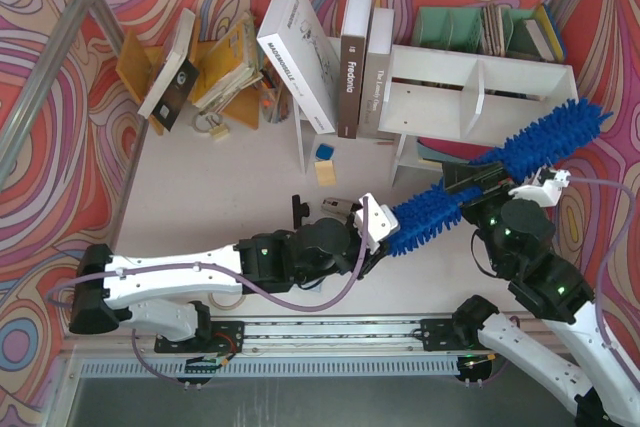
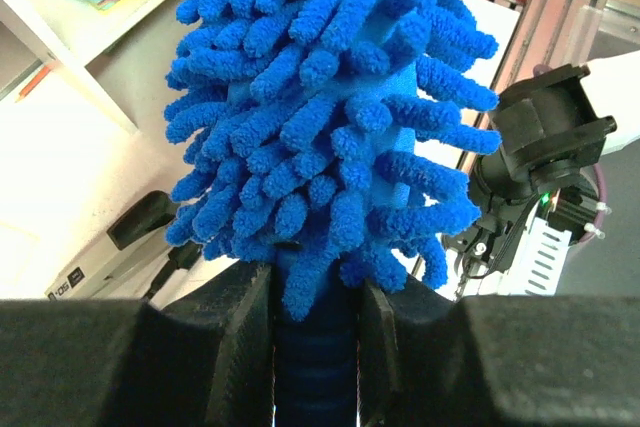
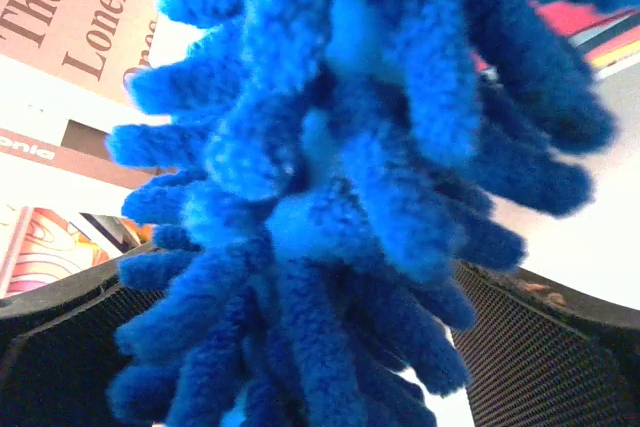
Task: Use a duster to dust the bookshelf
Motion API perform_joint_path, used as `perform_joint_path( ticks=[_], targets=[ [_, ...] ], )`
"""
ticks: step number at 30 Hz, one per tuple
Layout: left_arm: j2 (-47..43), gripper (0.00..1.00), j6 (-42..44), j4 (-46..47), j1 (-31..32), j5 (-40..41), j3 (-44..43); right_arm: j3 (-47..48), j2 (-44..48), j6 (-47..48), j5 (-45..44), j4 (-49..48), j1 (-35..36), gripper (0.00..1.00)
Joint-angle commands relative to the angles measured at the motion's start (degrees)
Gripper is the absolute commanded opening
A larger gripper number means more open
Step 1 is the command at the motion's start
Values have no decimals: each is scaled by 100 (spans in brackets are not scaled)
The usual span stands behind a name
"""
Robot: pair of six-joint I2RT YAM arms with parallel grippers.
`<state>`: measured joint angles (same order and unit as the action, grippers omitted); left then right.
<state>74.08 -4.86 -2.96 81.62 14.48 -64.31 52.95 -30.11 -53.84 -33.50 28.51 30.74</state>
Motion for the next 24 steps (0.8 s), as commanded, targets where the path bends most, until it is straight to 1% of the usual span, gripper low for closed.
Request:
perform_joint_path(
  ticks=[1,5,7,9,16,21,22,24],
  targets=[
    [91,0,4,495,29,-236,173,-122,144,-403,-48,-229,2,85],
    [131,0,-116,550,29,-274,313,-86,181,-925,-344,322,2,68],
    [133,0,-149,569,29,-283,393,-167,276,-1229,-501,564,2,56],
    [124,0,-163,560,29,-289,433,-358,417,-1435,-594,588,2,45],
    [154,0,-189,389,29,-22,471,-648,620,-1890,-738,692,4,15],
    [188,10,-246,223,33,230,453,-776,706,-2232,-886,909,7,6],
    [174,16,-269,233,29,310,481,-810,726,-2365,-939,963,4,2],
    [142,26,-305,232,36,529,534,-863,751,-2547,-1009,1064,2,0]
  ],
)
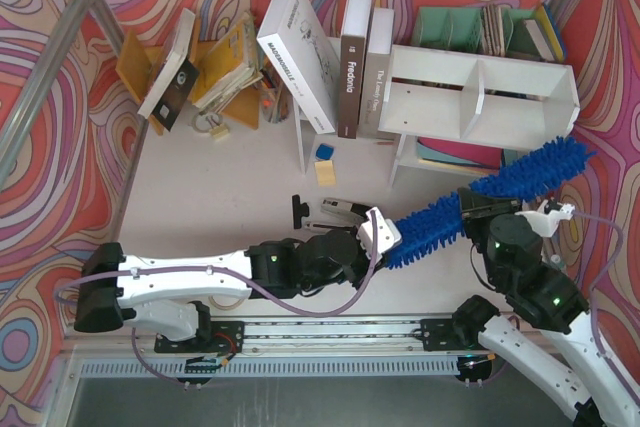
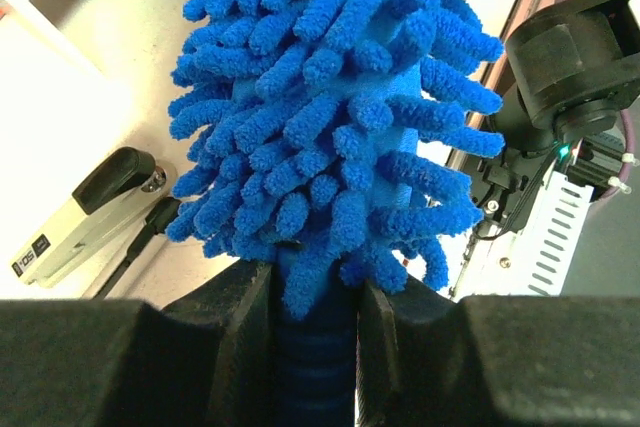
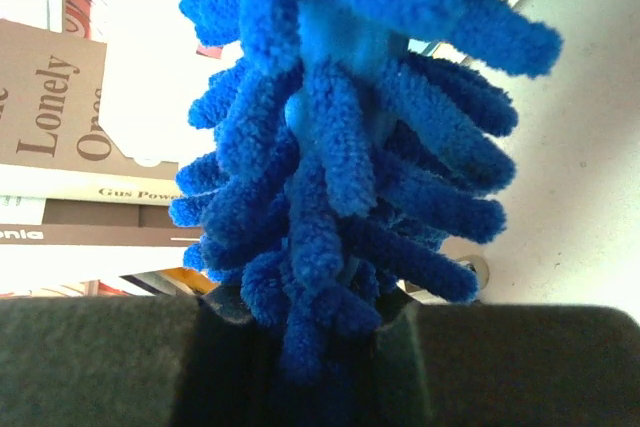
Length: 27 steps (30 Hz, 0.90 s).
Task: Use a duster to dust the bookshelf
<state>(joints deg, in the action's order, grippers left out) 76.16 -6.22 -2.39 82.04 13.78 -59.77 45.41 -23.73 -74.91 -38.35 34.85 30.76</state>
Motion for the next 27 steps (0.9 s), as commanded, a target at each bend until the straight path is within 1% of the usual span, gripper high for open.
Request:
perform_joint_path(
  ticks=[1,4,6,11,12,13,14,17,20,24,27],
  targets=[
    [-89,32,-190,166,-12,705,106,-136,120,-545,-558,495,0,0],
    [-241,52,-287,209,-13,1181,260,-291,153,-913,-628,646,4,0],
    [-387,63,-330,251,-12,1596,391,-430,195,-1128,-641,665,-1,0],
    [-914,80,-326,217,-8,2314,617,-772,241,-1734,-603,815,4,0],
    [-1010,91,-322,205,-8,2474,657,-837,224,-1869,-573,847,0,0],
    [-1118,96,-327,182,-12,2634,696,-913,205,-1986,-545,870,2,0],
    [-1233,98,-334,179,-8,2805,749,-984,179,-2109,-510,880,2,0],
    [-1515,98,-356,176,-20,3343,893,-1268,80,-2526,-340,857,0,0],
    [-1794,98,-423,197,-21,3681,1066,-1641,12,-2764,-114,524,-1,0],
    [-2062,98,-497,221,-21,3890,1291,-2138,-176,-2960,184,-70,-4,0],
    [-2155,98,-631,110,-21,3939,1349,-2339,-459,-3186,346,-337,0,0]
  ],
)
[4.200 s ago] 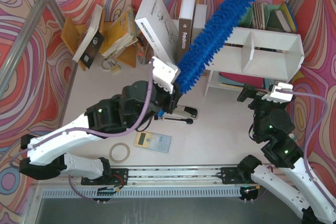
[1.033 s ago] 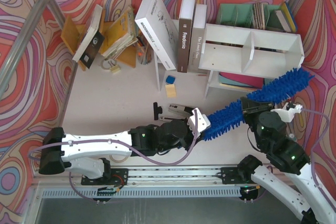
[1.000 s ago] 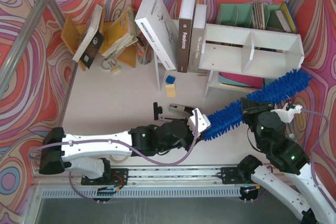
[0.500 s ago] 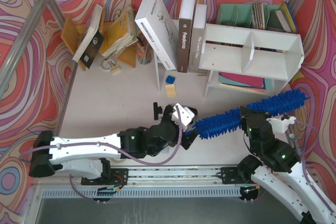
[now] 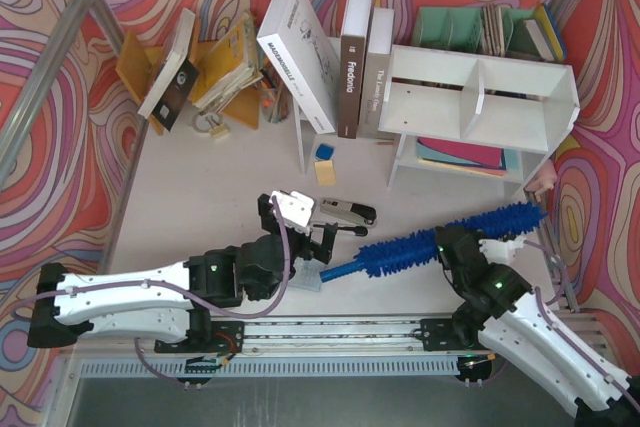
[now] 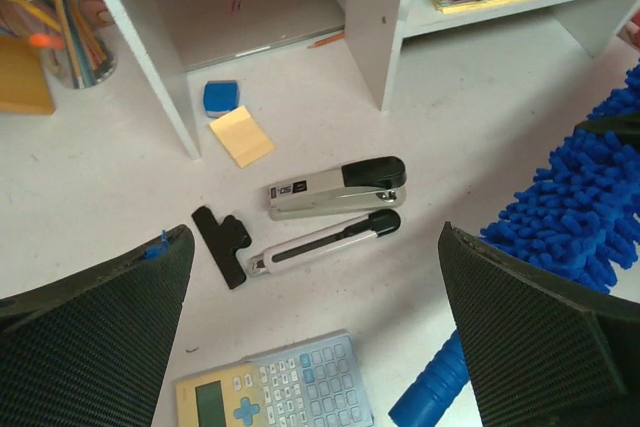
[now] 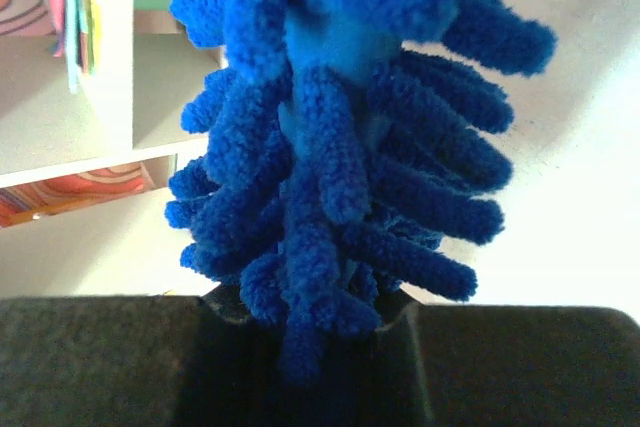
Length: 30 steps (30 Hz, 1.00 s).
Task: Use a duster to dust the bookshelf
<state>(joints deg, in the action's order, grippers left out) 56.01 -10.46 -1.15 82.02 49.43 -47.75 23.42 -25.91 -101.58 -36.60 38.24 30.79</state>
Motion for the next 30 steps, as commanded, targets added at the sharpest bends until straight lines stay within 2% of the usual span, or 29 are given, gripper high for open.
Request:
perform_joint_path(
  ticks=[1,16,25,30],
  targets=[
    [-151,98,-252,-64,-24,547,156,-200,-353,-540,209,-824,0,0],
    [-154,98,-439,-181,-34,747,298,-711,-1676,-1006,572,-2108,-2,7],
    [-199,98,-539,-258,-74,868,354,-925,-2192,-1183,907,-2648,-14,29],
    [-185,98,-646,-381,-137,947,341,-923,-2099,-1180,895,-2529,-11,51]
  ],
)
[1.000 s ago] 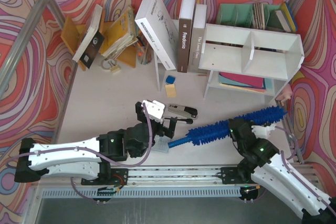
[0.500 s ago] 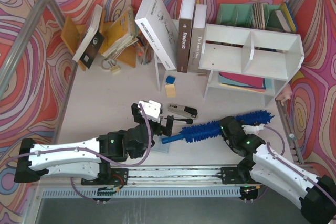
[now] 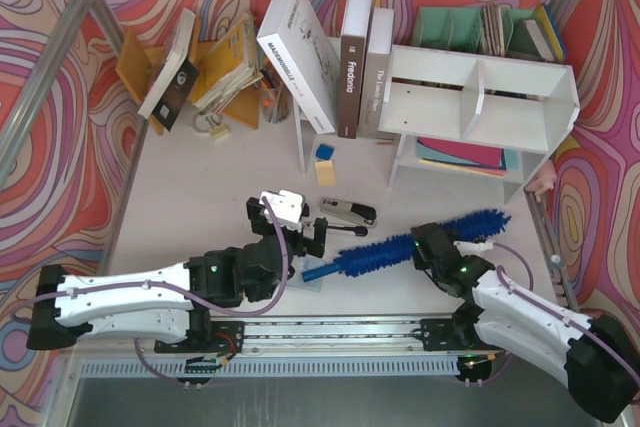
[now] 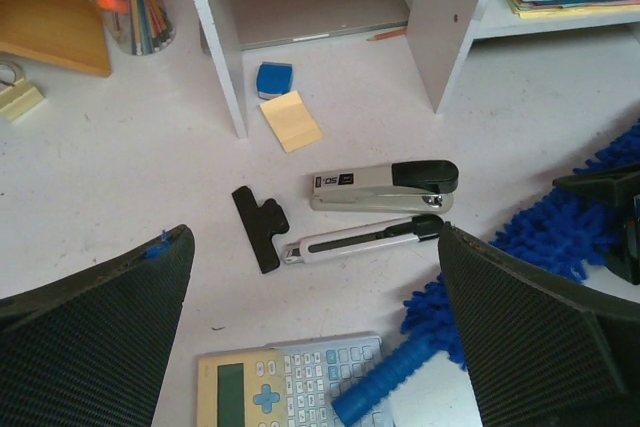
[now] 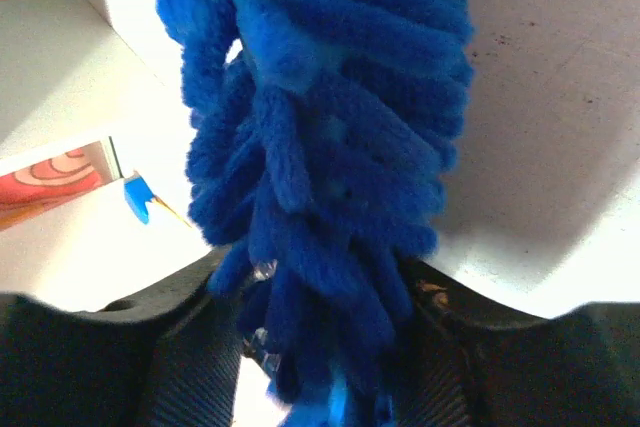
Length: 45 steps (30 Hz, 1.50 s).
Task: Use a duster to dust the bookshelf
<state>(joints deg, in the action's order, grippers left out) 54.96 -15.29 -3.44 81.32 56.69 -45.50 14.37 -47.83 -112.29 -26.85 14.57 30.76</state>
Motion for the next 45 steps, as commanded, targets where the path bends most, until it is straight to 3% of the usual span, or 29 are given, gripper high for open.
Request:
perform_joint_path(
  ticks=[1,4,10,13,24,31,39,45],
  targets=[
    [-77,98,-179,-181,-78,232,107,-14,151,-70,-91,-134,-9,55],
    [-75,98,-194,-229,-129,236,87,49,327,-39,-123,117,-13,69],
    [-24,98,-203,-395,-311,302,-42,422,708,346,-469,873,-13,82],
    [46,98,-339,-666,-546,308,-194,723,869,916,-694,1187,-9,98],
    [287,98,-485,-1277,-1264,345,-641,1417,1410,2953,-1320,1542,-9,99],
    [334,98,-385,-1403,-1712,607,-739,1530,1619,5783,-1293,132,-10,99],
    [533,99,185,-523,-2847,223,-196,1698,1298,8812,-1057,-1114,-7,99],
    [831,99,93,209,-4043,191,303,1613,642,9973,-901,-1877,-16,99]
  ],
)
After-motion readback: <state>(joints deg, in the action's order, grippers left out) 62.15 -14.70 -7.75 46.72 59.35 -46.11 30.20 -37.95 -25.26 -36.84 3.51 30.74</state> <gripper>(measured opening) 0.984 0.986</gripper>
